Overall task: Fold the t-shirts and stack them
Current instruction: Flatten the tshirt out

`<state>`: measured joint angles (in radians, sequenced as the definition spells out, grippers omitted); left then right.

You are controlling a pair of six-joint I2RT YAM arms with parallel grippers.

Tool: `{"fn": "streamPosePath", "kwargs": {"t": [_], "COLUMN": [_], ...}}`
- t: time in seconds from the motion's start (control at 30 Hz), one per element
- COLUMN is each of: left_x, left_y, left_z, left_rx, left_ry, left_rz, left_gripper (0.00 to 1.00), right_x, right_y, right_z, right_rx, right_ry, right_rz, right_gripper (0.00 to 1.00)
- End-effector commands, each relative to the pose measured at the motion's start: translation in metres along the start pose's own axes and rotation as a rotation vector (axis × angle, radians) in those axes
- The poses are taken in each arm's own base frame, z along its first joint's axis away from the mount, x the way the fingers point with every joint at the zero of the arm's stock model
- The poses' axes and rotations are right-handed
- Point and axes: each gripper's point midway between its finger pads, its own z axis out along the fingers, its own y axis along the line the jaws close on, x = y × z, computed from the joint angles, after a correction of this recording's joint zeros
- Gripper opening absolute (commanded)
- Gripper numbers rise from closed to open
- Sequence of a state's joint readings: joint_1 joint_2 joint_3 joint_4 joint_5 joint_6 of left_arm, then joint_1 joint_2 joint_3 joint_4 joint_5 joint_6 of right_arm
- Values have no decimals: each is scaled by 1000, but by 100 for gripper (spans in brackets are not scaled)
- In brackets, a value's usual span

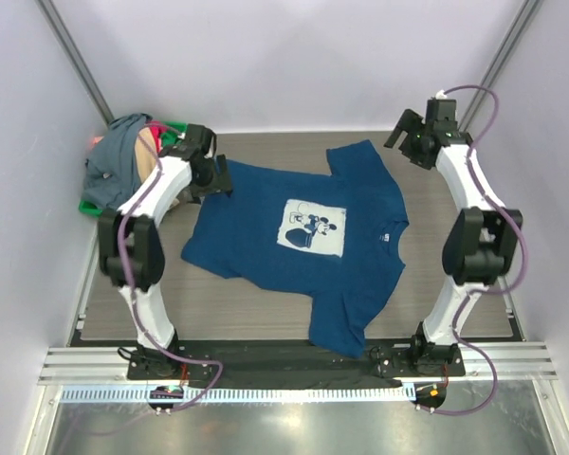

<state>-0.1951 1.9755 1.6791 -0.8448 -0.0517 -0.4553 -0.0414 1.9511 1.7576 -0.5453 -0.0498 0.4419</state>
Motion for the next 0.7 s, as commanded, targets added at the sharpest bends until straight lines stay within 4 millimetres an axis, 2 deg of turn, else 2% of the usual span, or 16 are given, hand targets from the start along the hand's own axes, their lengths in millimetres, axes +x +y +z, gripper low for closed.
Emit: {"fn": "streamPosePath", "kwargs": {"t": [0.0, 0.03, 0.07, 0.1, 0.13, 0.17, 0.2, 0.27, 0.37, 0.4, 0.57, 0.6, 0.63, 0.67], "left_x": [-17, -10, 8, 12, 18, 32, 34, 50, 61, 71, 83, 85, 81, 83], "left_y": [-2, 0, 9, 10, 12, 17, 18, 24, 21, 22, 23, 23, 20, 18], "left_z": [-62, -62, -51, -56, -54, -44, -45, -33, -22, -17, 6, 11, 13, 22], "left_rx": [28, 20, -4, 5, 7, -4, 1, -12, 10, 10, -15, -20, -16, -20], "left_ry": [-198, -200, -173, -188, -187, -167, -174, -148, -124, -104, -59, -49, -51, -32], "left_rz": [-58, -79, -87, -100, -112, -128, -138, -157, -176, -182, -187, -188, -190, -188], "left_gripper": [82, 82, 82, 82, 81, 81, 81, 80, 79, 78, 78, 77, 77, 77], "right_x": [11, 21, 33, 49, 55, 67, 74, 87, 97, 101, 118, 114, 126, 126], "right_y": [19, 20, 18, 16, 15, 11, 10, 4, 1, -2, -15, -15, -23, -25], "right_z": [-30, -26, -20, -14, -10, 0, 5, 15, 22, 29, 50, 55, 65, 70], "right_rx": [-109, -120, -115, -109, -108, -102, -106, -86, -67, -56, -3, 2, 30, 40], "right_ry": [-27, -10, 21, 58, 79, 118, 139, 176, 212, 226, 288, 284, 319, 320], "right_rz": [37, 38, 35, 32, 31, 39, 45, 54, 58, 59, 51, 51, 49, 45], "right_gripper": [93, 93, 93, 92, 92, 92, 91, 91, 91, 91, 91, 91, 91, 90]}}
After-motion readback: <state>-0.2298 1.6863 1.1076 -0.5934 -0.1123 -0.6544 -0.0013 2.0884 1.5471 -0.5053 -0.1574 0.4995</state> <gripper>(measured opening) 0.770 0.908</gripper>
